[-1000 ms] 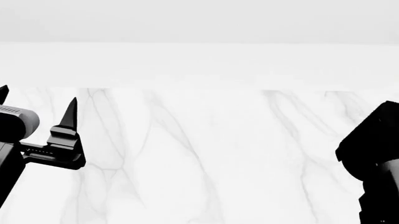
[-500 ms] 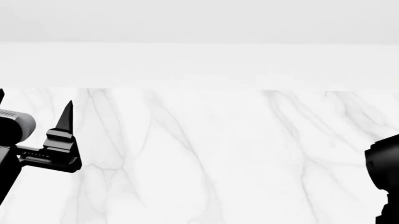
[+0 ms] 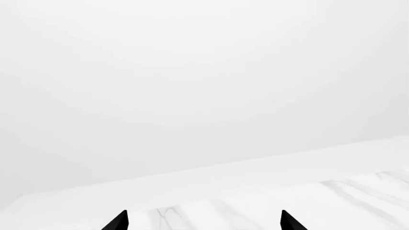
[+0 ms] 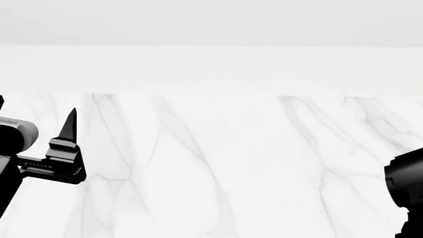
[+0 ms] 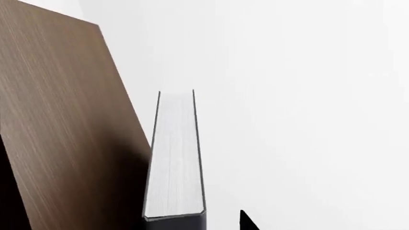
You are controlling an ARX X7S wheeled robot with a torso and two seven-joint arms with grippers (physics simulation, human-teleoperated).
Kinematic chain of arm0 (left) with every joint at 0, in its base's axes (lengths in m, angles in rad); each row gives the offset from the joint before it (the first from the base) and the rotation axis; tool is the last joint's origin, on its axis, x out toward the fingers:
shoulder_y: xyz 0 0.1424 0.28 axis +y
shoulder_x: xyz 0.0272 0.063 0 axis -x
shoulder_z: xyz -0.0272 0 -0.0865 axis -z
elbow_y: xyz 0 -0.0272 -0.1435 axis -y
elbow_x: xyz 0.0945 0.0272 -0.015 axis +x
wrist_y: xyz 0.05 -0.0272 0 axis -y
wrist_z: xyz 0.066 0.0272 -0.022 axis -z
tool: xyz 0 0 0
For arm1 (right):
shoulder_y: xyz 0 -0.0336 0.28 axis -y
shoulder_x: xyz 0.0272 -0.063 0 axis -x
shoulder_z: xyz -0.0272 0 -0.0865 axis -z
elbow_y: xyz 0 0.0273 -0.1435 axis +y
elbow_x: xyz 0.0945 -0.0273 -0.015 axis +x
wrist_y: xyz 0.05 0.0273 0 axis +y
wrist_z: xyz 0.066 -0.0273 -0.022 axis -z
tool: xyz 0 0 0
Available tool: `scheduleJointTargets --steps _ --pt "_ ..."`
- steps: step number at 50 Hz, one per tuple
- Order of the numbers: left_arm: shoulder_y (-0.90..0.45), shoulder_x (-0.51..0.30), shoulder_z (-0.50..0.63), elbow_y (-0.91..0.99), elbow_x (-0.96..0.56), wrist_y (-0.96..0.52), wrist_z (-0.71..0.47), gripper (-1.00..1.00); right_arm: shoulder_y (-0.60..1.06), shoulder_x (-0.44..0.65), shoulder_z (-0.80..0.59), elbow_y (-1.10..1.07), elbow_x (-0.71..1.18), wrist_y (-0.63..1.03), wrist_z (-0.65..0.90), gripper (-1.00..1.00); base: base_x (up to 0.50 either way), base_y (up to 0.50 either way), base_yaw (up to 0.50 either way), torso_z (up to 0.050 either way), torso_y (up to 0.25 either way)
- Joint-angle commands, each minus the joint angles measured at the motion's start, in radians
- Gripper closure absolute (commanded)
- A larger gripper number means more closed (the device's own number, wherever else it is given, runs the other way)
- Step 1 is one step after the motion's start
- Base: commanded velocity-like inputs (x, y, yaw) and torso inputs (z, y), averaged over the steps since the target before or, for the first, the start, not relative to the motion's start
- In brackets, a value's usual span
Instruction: Pick up the book on the left and place it on top of the shelf.
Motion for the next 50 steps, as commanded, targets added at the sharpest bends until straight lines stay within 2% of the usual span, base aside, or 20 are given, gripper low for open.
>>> scheduleJointTargets --steps 1,18,39,50 --pt "-0.002 0.012 -0.018 -0.012 0.013 0.013 -0.002 -1.0 0.002 -0.009 -0.077 -0.001 -0.086 -0.014 -0.007 -1.0 0.0 0.0 0.0 0.0 0.0" --pt "0.001 0.009 -0.011 -0.021 0.013 0.025 -0.005 -1.0 -0.006 -0.042 -0.119 -0.001 -0.082 -0.078 -0.042 -1.0 0.01 0.0 0.0 0.0 0.0" --pt "0.002 0.01 0.003 -0.032 0.012 0.038 -0.009 -1.0 0.058 -0.163 -0.236 -0.001 -0.088 -0.345 -0.165 -1.0 0.0 0.0 0.0 0.0 0.0" --pt "0.002 0.006 0.001 -0.036 0.008 0.042 -0.01 -1.0 0.074 -0.181 -0.253 -0.001 -0.085 -0.376 -0.176 -1.0 0.0 0.0 0.0 0.0 0.0"
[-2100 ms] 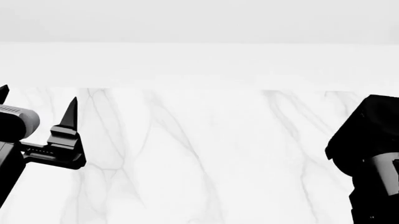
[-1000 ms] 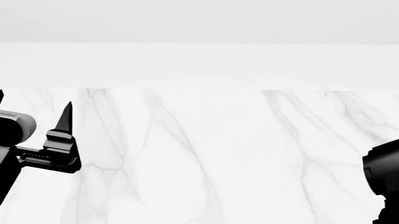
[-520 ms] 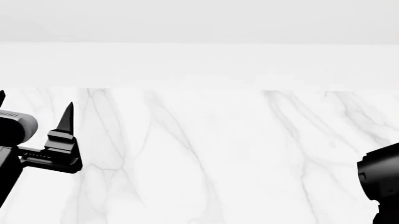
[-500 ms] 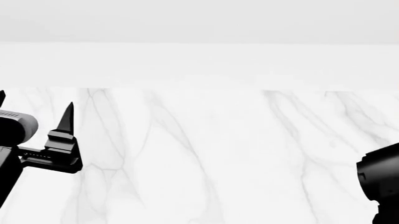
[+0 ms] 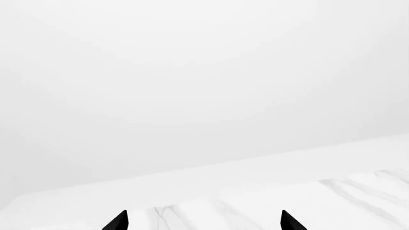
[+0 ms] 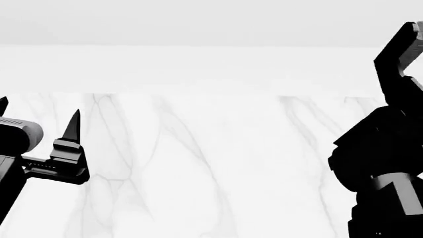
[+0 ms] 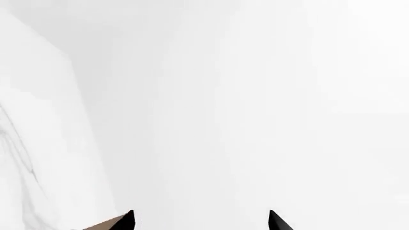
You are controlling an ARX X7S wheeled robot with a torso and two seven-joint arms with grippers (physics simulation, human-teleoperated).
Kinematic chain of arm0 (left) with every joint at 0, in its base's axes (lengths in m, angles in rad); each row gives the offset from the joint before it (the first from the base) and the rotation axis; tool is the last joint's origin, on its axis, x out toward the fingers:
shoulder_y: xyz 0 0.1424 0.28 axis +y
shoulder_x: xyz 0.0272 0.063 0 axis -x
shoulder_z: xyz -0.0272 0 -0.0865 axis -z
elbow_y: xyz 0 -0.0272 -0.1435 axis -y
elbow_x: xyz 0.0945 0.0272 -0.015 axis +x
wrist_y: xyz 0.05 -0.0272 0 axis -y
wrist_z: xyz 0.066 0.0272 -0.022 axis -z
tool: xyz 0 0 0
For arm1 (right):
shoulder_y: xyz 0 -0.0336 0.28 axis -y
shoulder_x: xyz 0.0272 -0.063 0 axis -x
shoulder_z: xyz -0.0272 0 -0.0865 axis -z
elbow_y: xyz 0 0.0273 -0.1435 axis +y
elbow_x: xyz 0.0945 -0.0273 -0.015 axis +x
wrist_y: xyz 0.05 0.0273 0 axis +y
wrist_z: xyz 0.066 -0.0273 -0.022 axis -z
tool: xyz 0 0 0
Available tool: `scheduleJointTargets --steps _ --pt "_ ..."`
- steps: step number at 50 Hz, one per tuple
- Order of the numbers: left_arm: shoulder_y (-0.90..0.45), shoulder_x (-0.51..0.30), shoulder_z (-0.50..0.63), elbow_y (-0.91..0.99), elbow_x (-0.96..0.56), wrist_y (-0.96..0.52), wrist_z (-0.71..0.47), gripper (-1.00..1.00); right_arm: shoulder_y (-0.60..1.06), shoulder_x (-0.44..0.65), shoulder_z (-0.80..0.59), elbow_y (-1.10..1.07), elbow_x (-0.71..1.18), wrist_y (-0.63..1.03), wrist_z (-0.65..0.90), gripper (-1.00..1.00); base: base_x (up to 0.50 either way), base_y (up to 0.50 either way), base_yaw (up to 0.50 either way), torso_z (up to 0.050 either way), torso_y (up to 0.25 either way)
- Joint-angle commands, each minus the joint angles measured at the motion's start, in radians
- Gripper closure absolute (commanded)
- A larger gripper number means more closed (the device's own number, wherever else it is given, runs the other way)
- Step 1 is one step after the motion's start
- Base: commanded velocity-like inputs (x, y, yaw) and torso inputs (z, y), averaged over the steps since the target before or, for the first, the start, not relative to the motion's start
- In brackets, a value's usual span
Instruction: Pick up the book on the left and place it on top of the shelf.
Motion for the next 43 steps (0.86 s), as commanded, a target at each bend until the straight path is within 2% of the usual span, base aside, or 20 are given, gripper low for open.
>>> scheduleJointTargets --steps 1,12,23,28,33,35,37,39,43 --pt "0.002 0.01 -0.019 -0.014 0.015 0.017 0.0 -1.0 0.02 -0.039 -0.026 0.003 -0.014 -0.057 -0.042 -1.0 0.0 0.0 0.0 0.0 0.0" --pt "-0.002 0.01 -0.017 -0.016 0.011 0.02 -0.002 -1.0 0.023 -0.053 -0.038 0.003 -0.014 -0.094 -0.052 -1.0 0.0 0.0 0.0 0.0 0.0" --pt "0.001 0.009 -0.017 -0.015 0.008 0.026 -0.004 -1.0 -0.026 -0.051 0.192 -0.004 0.168 -0.354 -0.236 -1.0 0.0 0.0 0.0 0.0 0.0" --pt "0.003 0.011 -0.01 -0.021 0.011 0.033 -0.006 -1.0 -0.227 0.086 0.328 -0.485 0.369 -0.215 -0.321 -1.0 0.0 0.0 0.0 0.0 0.0" --pt "0.009 0.011 -0.006 -0.028 0.014 0.046 -0.004 -1.0 -0.358 0.146 0.371 -0.739 0.433 -0.195 -0.288 -1.0 0.0 0.0 0.0 0.0 0.0" --pt "0.009 0.011 -0.006 -0.028 0.013 0.047 -0.004 -1.0 -0.361 0.148 0.372 -0.746 0.435 -0.192 -0.286 -1.0 0.0 0.0 0.0 0.0 0.0" --pt "0.009 0.009 -0.009 -0.027 0.011 0.047 -0.004 -1.0 -0.451 0.189 0.394 -0.922 0.483 -0.191 -0.278 -1.0 0.0 0.0 0.0 0.0 0.0" --pt "0.01 0.009 -0.007 -0.029 0.012 0.049 -0.005 -1.0 -0.494 0.205 0.416 -1.007 0.518 -0.177 -0.265 -1.0 0.0 0.0 0.0 0.0 0.0" --pt "0.012 0.009 -0.008 -0.029 0.011 0.052 -0.006 -1.0 -0.536 0.219 0.426 -1.081 0.539 -0.167 -0.246 -1.0 0.0 0.0 0.0 0.0 0.0"
